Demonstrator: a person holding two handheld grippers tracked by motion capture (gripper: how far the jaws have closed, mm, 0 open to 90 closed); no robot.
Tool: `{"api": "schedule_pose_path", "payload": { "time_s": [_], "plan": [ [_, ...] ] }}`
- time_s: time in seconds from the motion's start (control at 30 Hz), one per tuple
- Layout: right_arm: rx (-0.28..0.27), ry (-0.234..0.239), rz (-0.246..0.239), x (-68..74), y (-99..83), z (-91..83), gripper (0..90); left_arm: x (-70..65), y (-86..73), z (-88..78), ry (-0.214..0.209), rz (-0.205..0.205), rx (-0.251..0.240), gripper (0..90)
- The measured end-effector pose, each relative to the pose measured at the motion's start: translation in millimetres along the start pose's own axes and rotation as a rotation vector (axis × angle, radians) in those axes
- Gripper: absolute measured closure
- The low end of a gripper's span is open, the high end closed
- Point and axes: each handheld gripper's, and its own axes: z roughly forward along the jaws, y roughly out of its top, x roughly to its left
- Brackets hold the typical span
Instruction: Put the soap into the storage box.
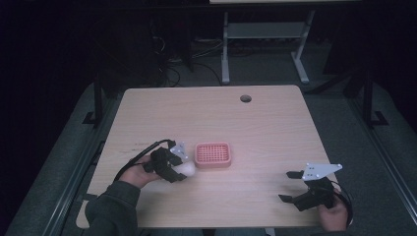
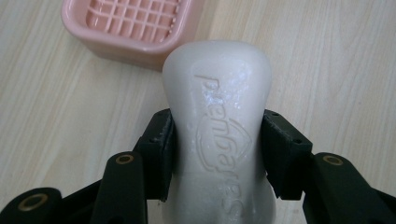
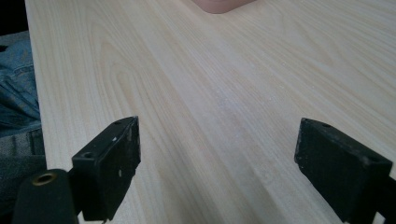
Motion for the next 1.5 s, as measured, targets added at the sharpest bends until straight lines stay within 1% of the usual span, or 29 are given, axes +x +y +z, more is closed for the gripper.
{"api": "schedule_pose_path", "payload": {
  "time_s": [0.23,0.43,0.6,0.67,0.7,0.83,1.2,1.5],
  "plan": [
    [-0.003,-0.003,0.002,-0.4,-0.3,-0.6,14.0,4.6,10.0,2.8,-0.014,0.006,-0.012,49.3],
    [-0.01,-0.002,0.003,-0.1,-0.8,-1.5,14.1,8.0,20.7,5.4,-0.025,0.019,-0.003,49.4],
    [-0.009,0.001,0.001,-0.1,-0.4,-1.2,14.1,12.3,28.3,6.3,-0.019,0.025,-0.003,49.4],
    [-0.011,0.001,0.001,-0.3,-0.4,-1.1,14.0,14.2,31.5,6.5,-0.017,0.033,0.004,49.4],
    [-0.011,0.001,0.001,-0.4,-0.3,-1.0,14.0,14.3,32.9,7.0,-0.017,0.028,0.001,49.4],
    [-0.01,0.004,-0.003,-0.3,-0.2,-0.5,14.1,16.2,39.4,7.6,-0.022,0.041,0.005,49.3],
    [-0.017,0.004,0.001,0.4,-0.5,-2.0,14.1,22.2,50.8,10.7,-0.01,0.053,0.009,49.3],
    [-0.019,0.004,-0.002,0.4,-0.6,-2.3,14.1,26.8,60.4,13.1,-0.014,0.062,0.015,49.4]
  ]
}}
